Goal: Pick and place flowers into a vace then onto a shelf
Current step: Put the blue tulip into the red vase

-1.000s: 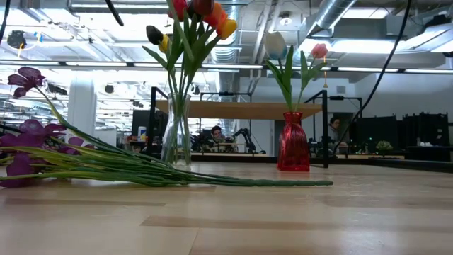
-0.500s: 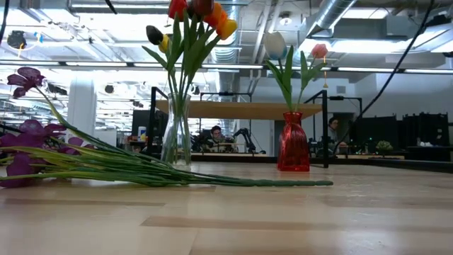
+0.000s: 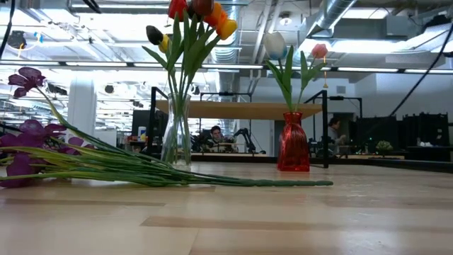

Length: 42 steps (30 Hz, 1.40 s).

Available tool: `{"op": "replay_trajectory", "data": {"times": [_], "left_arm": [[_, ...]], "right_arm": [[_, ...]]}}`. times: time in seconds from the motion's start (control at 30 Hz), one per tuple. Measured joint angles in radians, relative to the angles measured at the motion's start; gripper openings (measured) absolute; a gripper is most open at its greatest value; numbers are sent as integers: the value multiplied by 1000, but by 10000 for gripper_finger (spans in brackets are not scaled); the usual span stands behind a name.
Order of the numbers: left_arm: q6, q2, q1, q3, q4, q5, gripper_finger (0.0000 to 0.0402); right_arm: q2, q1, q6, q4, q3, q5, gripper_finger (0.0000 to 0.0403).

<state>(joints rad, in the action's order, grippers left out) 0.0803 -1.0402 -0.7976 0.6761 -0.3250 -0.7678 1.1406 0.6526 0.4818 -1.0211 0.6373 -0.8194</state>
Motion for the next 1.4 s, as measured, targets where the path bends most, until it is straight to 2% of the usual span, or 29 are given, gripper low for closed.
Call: {"op": "replay_trajectory", "data": {"times": [0.13, 0.3, 0.57, 0.77, 1.07, 1.4], "left_arm": [[1, 7, -14, -9, -7, 0, 62], [-2, 7, -14, -9, -6, 0, 62], [-3, 7, -13, -9, -5, 0, 61], [-4, 7, -13, -9, -3, 0, 61], [-5, 7, -13, -9, -3, 1, 61], [-10, 6, -13, -9, -2, 1, 61]], "right_arm": [[-58, -67, 14, -193, -194, 33, 0], [-27, -180, -32, -289, -284, 58, 0], [43, -349, -98, -304, -287, 103, 0], [97, -434, -167, -316, -287, 141, 0], [198, -465, -168, -423, -287, 139, 0], [225, -479, -168, -417, -287, 111, 0]]}}
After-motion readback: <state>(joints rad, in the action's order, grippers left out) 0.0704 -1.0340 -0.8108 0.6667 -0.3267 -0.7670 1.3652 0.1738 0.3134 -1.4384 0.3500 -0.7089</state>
